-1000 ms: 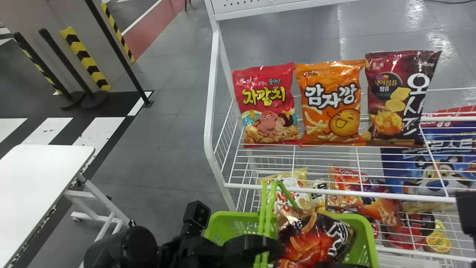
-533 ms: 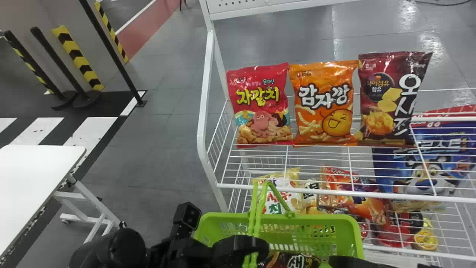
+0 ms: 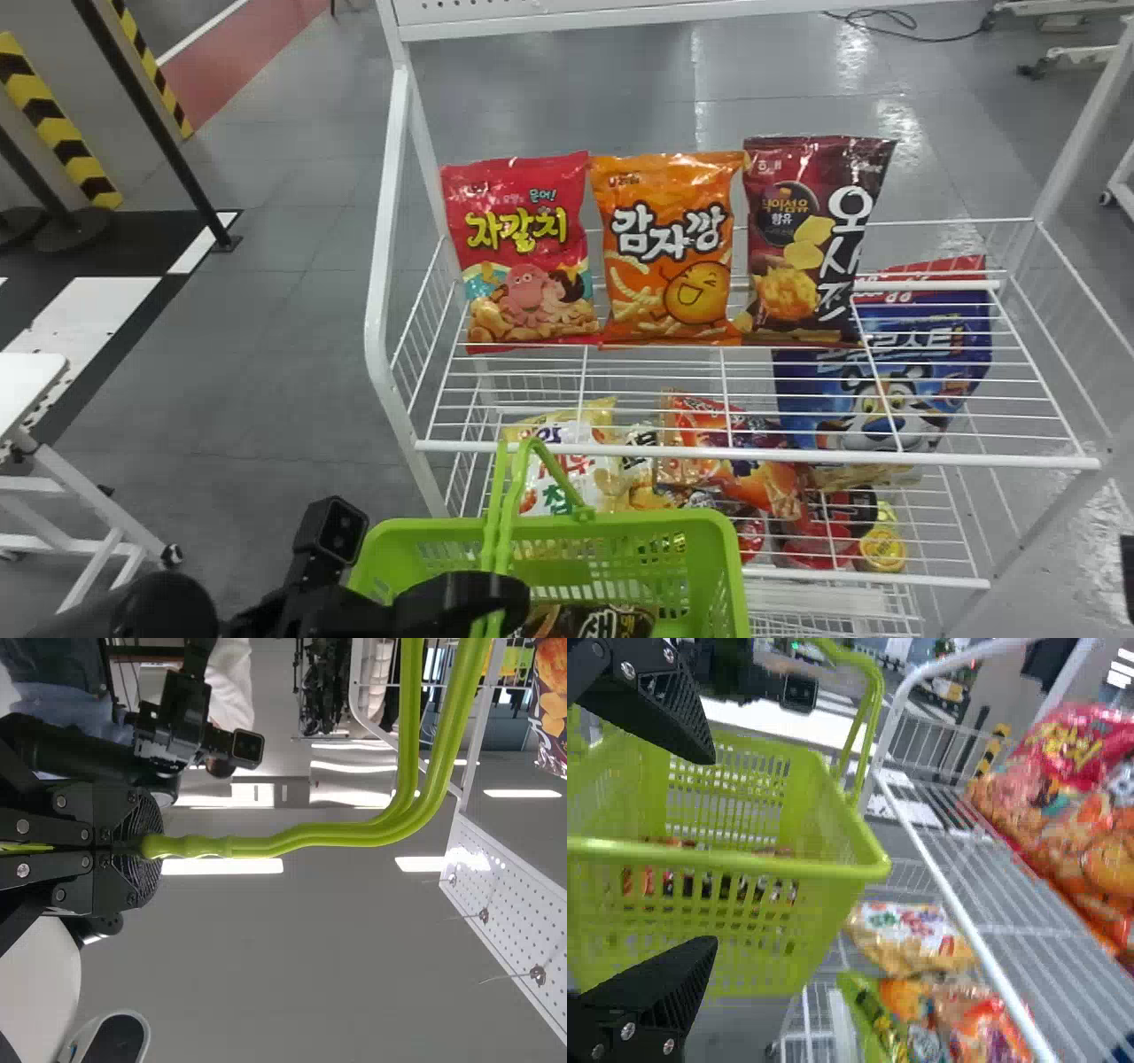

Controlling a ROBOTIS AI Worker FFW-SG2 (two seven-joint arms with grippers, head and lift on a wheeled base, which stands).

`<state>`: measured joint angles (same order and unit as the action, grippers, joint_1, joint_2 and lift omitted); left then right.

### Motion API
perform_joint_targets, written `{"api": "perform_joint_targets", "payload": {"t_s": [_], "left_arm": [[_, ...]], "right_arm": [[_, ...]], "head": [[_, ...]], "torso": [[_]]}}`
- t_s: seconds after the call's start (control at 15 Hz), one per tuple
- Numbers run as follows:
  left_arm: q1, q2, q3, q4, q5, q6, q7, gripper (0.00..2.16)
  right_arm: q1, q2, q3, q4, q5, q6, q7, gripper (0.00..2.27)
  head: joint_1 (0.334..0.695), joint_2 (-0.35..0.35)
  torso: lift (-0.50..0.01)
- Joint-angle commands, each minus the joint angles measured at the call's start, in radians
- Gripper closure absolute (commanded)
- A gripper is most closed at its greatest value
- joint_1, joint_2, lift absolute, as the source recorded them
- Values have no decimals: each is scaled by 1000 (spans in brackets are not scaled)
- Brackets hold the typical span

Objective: Hold basket handle with left hand then pick spicy shrimp crackers with right hand and place into basket

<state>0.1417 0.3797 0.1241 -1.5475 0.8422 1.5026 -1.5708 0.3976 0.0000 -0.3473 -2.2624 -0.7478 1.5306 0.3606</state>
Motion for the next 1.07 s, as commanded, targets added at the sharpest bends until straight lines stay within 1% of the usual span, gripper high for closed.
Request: {"api": "perform_joint_targets", "payload": {"t_s": [0.0,0.07,0.13,0.2,0.27,0.4,0.53,0.8,0.87,1.0], "left_arm": [[6,-1,0,3,0,-3,-10,2142],[9,-1,0,1,0,-3,-10,2138],[12,-4,0,1,0,-3,-10,2142],[15,-5,0,1,0,-3,-10,2138],[19,-5,0,1,0,-3,-10,2142],[26,-7,6,1,0,-6,-10,2142],[41,-7,22,-2,0,-6,-10,2142],[72,-10,46,-6,3,-6,-10,2138],[84,-12,57,-11,5,-6,-10,2142],[84,-12,57,-11,5,-9,-10,2138]], "right_arm": [[32,1,-1,30,79,-163,23,90],[33,1,4,53,113,-252,41,90],[47,1,24,73,159,-405,44,90],[58,1,51,95,212,-553,47,90],[60,1,74,118,257,-632,47,93],[70,1,114,164,298,-795,47,93],[87,1,182,207,377,-1010,49,90],[124,1,288,261,456,-1252,17,93],[132,1,317,285,478,-1341,-11,93],[159,1,363,325,525,-1507,-58,93]], "head": [[695,107],[695,83],[695,42],[695,23],[695,-2],[695,-42],[695,-59],[695,-30],[695,-7],[695,12]], "torso": [[-7],[-7],[-7],[-7],[-7],[-7],[-7],[-7],[-7],[-7]]}}
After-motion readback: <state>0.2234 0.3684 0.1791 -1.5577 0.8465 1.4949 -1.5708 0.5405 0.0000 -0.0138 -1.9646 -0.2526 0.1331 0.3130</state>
